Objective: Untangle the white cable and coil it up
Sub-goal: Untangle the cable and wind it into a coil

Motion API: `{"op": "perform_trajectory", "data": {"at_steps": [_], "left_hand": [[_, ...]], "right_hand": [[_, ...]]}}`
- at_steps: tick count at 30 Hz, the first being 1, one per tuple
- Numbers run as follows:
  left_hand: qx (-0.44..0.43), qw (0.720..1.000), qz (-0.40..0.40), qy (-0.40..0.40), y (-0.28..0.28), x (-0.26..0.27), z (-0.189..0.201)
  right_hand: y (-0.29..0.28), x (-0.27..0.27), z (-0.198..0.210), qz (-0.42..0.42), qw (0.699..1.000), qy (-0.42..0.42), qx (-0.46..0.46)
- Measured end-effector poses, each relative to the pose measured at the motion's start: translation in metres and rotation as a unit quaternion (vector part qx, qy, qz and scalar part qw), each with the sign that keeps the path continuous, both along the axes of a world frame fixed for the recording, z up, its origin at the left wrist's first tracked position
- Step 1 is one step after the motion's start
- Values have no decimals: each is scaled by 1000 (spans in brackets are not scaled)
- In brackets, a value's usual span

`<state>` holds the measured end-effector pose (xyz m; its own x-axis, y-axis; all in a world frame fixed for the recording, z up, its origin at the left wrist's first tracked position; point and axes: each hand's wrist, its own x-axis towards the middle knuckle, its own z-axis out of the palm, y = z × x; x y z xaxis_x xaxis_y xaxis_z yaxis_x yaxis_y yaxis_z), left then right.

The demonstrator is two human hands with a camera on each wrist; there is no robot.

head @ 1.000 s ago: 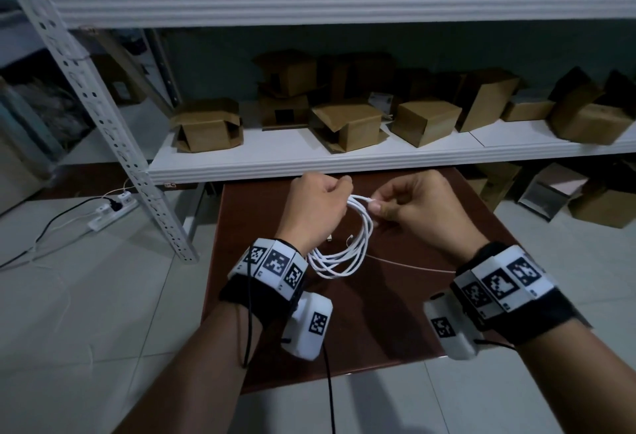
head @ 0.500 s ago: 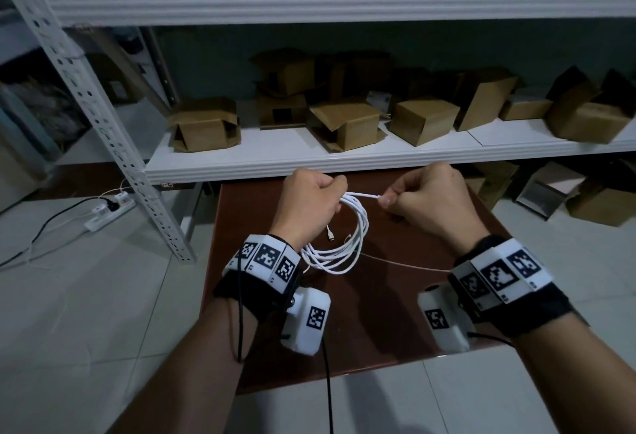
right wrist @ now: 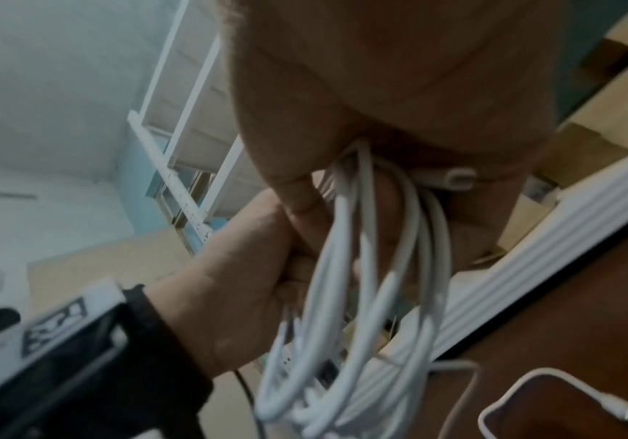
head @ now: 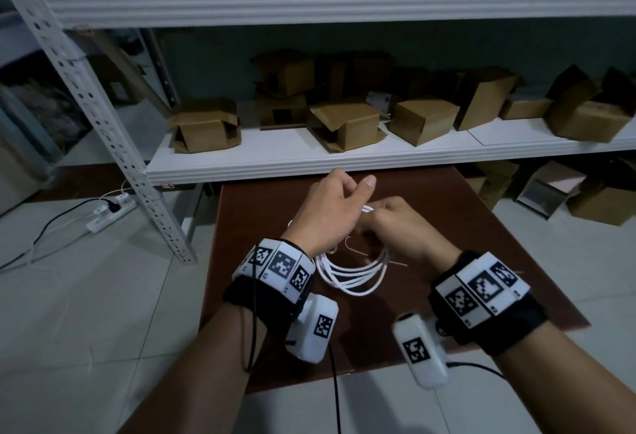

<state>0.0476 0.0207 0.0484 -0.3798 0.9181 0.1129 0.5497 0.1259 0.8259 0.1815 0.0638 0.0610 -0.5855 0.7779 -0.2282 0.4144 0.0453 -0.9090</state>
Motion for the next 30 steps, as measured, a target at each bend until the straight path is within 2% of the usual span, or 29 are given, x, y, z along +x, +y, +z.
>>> {"op": "perform_trajectory", "data": {"at_steps": [2,6,10,13,17,19,21,23,26,30], "left_hand": [[6,1000,6,1,0,-4,0],[-12,1000,-16,15,-4,-7,-1],[-30,997,-48,42,-10,-7,1],[-27,996,-80,19,-16,-3,3],[-36,995,-92,21,-18,8,2],[-41,996,-76,-23,-16,10,0],[-32,993,-40,-103,-10,9,1],[-7,980,-21,-199,-6,6,2],[46,935,-64,-347,-5,2,2],[104,865,-103,-480,-8,1,2]], "right_hand": [[-3,0,-1,1,999,42,-26],[0,3,-3,39,997,36,-57],[5,7,6,79,981,61,-166],[9,12,13,114,963,51,-240],[5,9,19,106,965,16,-240],[3,4,13,64,980,19,-188],[-1,0,9,22,989,53,-134],[-3,-2,10,-23,987,104,-123],[1,-1,13,-110,962,194,-157],[5,-1,15,-165,917,299,-207]]}}
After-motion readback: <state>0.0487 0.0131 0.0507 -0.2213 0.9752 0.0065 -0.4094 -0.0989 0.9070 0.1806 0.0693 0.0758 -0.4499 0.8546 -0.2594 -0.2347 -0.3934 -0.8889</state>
